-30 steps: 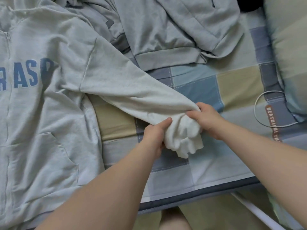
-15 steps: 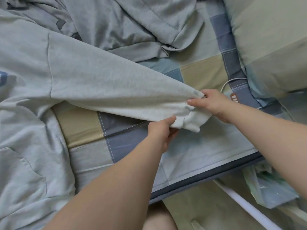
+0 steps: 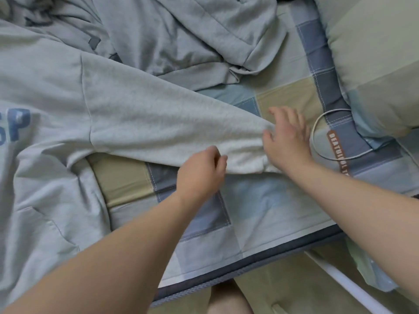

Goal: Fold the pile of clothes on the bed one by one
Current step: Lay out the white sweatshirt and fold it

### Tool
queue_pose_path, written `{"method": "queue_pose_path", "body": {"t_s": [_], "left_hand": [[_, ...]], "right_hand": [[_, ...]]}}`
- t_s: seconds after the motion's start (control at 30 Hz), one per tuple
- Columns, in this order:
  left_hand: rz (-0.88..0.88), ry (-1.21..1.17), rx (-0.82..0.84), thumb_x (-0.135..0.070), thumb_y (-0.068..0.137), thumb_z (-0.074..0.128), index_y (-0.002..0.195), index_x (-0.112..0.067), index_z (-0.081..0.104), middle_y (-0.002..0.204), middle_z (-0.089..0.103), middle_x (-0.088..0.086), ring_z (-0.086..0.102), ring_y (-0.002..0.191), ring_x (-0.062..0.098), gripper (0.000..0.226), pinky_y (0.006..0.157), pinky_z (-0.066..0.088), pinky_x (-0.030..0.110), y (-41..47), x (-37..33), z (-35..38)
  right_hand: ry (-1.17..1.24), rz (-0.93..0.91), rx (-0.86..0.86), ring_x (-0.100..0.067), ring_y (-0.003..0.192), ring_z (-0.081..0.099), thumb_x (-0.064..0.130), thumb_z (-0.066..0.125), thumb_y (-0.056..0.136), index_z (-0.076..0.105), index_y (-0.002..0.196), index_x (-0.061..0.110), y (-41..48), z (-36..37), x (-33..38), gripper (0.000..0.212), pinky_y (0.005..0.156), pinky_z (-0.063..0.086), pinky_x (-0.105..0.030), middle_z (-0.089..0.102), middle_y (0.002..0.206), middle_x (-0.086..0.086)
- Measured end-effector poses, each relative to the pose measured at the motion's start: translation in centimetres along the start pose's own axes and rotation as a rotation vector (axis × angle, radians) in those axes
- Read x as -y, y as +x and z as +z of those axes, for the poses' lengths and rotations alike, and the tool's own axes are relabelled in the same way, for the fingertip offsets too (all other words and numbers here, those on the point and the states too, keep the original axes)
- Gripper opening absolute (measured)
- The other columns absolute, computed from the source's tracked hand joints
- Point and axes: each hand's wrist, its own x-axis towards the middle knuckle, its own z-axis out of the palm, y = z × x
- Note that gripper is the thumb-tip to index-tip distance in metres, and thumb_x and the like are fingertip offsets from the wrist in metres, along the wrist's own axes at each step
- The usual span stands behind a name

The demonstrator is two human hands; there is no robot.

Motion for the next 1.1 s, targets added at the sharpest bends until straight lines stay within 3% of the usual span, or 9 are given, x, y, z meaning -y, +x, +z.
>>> {"method": "queue_pose_path", "body": {"t_s": [0.1, 0.23, 0.33, 0.43, 0.53, 0.7, 0.8, 0.93, 1.1], "left_hand": [[0.129, 0.194, -0.337, -0.031, 0.097, 0.056, 0.117, -0.017, 0.06, 0.121, 0.061, 0.006, 0.052, 0.112, 0.033, 0.024, 0.085, 0.043, 0.042, 1.7, 4.8, -4.0], [0.082, 0.447, -0.281, -0.039, 0.099, 0.053, 0.148, -0.036, 0.037, 0.165, 0.021, 0.007, 0.015, 0.151, 0.039, 0.052, 0.117, 0.022, 0.052, 3.8, 11.8, -7.9], [0.096, 0.543, -0.098, -0.051, 0.1, 0.045, 0.156, -0.046, 0.015, 0.17, 0.004, 0.005, 0.003, 0.153, 0.041, 0.064, 0.12, 0.016, 0.054, 5.5, 15.3, -9.1], [0.074, 0.468, -0.002, -0.057, 0.099, 0.041, 0.155, -0.05, 0.003, 0.169, -0.009, 0.004, -0.013, 0.153, 0.041, 0.069, 0.122, 0.003, 0.058, 6.5, 16.2, -8.5], [0.087, 0.403, 0.002, -0.059, 0.097, 0.042, 0.156, -0.05, 0.0, 0.168, -0.017, 0.003, -0.022, 0.151, 0.038, 0.072, 0.12, -0.007, 0.059, 6.6, 15.6, -6.8], [0.19, 0.361, 0.081, -0.053, 0.098, 0.049, 0.157, -0.044, 0.014, 0.17, -0.007, 0.0, -0.011, 0.154, 0.035, 0.069, 0.123, 0.001, 0.055, 5.5, 13.5, -5.8], [0.238, 0.328, 0.019, -0.045, 0.1, 0.049, 0.156, -0.036, 0.026, 0.17, 0.003, 0.001, -0.002, 0.155, 0.033, 0.06, 0.124, 0.007, 0.051, 2.9, 13.6, -6.6], [0.211, 0.315, -0.111, -0.036, 0.098, 0.053, 0.154, -0.029, 0.034, 0.169, 0.012, 0.007, 0.002, 0.155, 0.034, 0.06, 0.123, 0.005, 0.05, -1.6, 17.4, -9.6], [0.157, 0.391, -0.256, -0.039, 0.096, 0.055, 0.159, -0.029, 0.023, 0.169, 0.012, 0.007, 0.006, 0.155, 0.035, 0.071, 0.123, 0.006, 0.051, -8.4, 27.0, -13.9]], "right_hand": [[-0.065, -0.184, 0.116, -0.027, 0.151, 0.016, 0.028, 0.052, 0.095, 0.034, 0.153, 0.028, 0.0, 2.9, 5.7, 0.061, 0.118, 0.016, -0.046, 0.024, 0.163, -0.001], [-0.204, -0.34, 0.257, -0.026, 0.155, -0.011, 0.047, 0.043, 0.101, 0.007, 0.159, 0.041, 0.8, 8.5, 12.7, 0.069, 0.122, -0.003, -0.052, -0.009, 0.169, 0.007], [-0.297, -0.394, 0.324, -0.026, 0.154, -0.018, 0.056, 0.034, 0.101, -0.002, 0.159, 0.042, 1.1, 12.5, 14.0, 0.069, 0.121, -0.01, -0.053, -0.017, 0.168, 0.008], [-0.4, -0.392, 0.3, -0.021, 0.153, -0.022, 0.062, 0.015, 0.099, -0.013, 0.157, 0.04, 2.1, 13.6, 10.3, 0.068, 0.121, -0.015, -0.048, -0.023, 0.166, 0.008], [-0.482, -0.305, 0.264, -0.018, 0.153, -0.022, 0.064, -0.001, 0.096, -0.02, 0.156, 0.037, 3.0, 11.6, 3.8, 0.069, 0.123, -0.014, -0.046, -0.026, 0.165, 0.008], [-0.559, 0.034, 0.334, -0.028, 0.155, -0.004, 0.062, 0.013, 0.098, -0.004, 0.161, 0.026, 3.7, 6.2, -1.8, 0.075, 0.123, 0.002, -0.057, -0.009, 0.17, -0.003], [-0.517, 0.035, 0.294, -0.032, 0.155, -0.006, 0.052, 0.03, 0.1, 0.0, 0.162, 0.023, 2.4, 5.2, 2.7, 0.075, 0.122, -0.003, -0.059, -0.006, 0.169, -0.008], [-0.42, -0.321, 0.284, -0.028, 0.156, -0.005, 0.043, 0.043, 0.101, 0.006, 0.162, 0.026, -2.4, 7.6, 13.2, 0.073, 0.123, -0.002, -0.053, -0.004, 0.17, -0.006], [-0.254, -0.51, 0.398, -0.029, 0.156, -0.003, 0.041, 0.049, 0.099, 0.007, 0.161, 0.03, -11.6, 13.8, 25.8, 0.076, 0.124, 0.004, -0.049, -0.005, 0.17, -0.003]]}}
